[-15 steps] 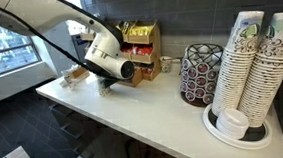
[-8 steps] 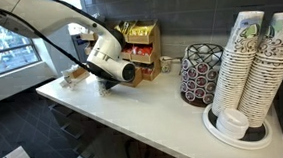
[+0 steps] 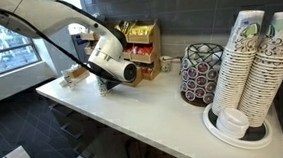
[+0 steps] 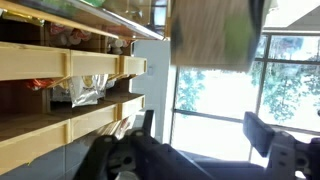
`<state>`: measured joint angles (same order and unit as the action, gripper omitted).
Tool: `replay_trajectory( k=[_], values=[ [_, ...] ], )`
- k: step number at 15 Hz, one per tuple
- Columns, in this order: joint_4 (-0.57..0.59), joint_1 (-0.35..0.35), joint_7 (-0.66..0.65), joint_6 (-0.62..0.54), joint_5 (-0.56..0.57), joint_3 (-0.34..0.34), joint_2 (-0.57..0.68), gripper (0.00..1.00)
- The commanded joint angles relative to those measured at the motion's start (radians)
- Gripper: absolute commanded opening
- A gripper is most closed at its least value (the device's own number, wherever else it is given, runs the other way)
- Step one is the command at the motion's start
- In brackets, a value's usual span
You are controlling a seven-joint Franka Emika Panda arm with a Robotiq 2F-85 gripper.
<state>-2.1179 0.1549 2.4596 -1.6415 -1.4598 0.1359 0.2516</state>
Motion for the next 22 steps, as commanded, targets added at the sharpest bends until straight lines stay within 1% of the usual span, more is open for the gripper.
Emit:
replay_trajectory(
  k=[1,3,5,9,11,14,17,19,20,21,22],
  values=[
    [0.000,0.002,0.015,-0.007,0.019,0.015,-0.016,1.00],
    [-0.004,-0.002,-0.008,-0.031,0.024,0.020,-0.026,1.00],
    [-0.028,-0.015,-0.050,-0.133,0.032,0.027,-0.072,1.00],
    [-0.083,-0.038,-0.157,-0.392,0.085,0.021,-0.201,1.00],
    [-0.105,-0.048,-0.242,-0.520,0.145,0.007,-0.269,1.00],
    [-0.142,-0.060,-0.418,-0.687,0.314,-0.024,-0.365,1.00],
    [-0.184,-0.059,-0.641,-0.804,0.543,-0.067,-0.443,1.00],
    [-0.218,-0.044,-0.812,-0.814,0.715,-0.092,-0.483,1.00],
    [-0.223,-0.042,-0.895,-0.785,0.798,-0.093,-0.503,1.00],
    [-0.232,-0.021,-0.975,-0.765,0.873,-0.117,-0.527,1.00],
    [-0.235,-0.052,-1.042,-0.739,0.941,-0.087,-0.542,1.00]
  ],
)
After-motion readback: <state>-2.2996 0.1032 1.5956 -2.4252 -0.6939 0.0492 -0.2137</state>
